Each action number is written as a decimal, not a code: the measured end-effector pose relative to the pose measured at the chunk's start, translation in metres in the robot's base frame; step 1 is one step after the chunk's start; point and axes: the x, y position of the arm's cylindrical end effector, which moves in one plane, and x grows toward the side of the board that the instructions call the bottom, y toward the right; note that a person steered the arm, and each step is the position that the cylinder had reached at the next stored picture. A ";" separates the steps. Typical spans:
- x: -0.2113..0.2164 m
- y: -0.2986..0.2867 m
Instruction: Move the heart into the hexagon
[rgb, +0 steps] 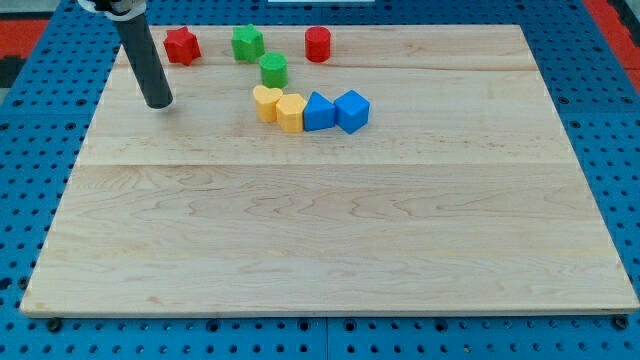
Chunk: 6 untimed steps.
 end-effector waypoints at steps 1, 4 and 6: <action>-0.001 0.000; -0.048 0.042; -0.080 0.079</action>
